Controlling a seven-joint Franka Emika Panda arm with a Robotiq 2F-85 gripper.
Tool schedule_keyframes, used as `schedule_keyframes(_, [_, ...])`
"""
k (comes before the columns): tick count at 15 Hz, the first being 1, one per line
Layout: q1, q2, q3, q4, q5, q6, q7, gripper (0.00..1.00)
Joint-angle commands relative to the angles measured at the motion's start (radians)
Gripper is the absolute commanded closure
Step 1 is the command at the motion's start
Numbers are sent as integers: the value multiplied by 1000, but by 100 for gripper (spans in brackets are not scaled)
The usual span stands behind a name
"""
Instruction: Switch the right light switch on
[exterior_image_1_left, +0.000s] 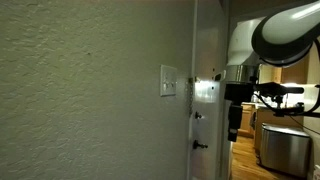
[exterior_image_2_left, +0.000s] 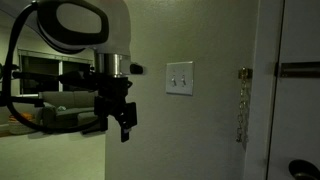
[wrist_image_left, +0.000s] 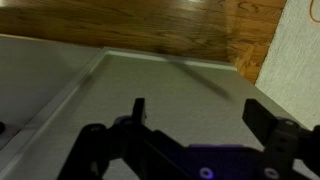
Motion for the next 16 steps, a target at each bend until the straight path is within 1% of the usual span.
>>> schedule_keyframes(1, [-6, 0, 6, 2, 2, -3, -1, 0])
schedule_keyframes(13, [-7, 0, 6, 2, 2, -3, -1, 0])
schedule_keyframes(16, [1, 23, 16, 39, 1, -4, -5, 0])
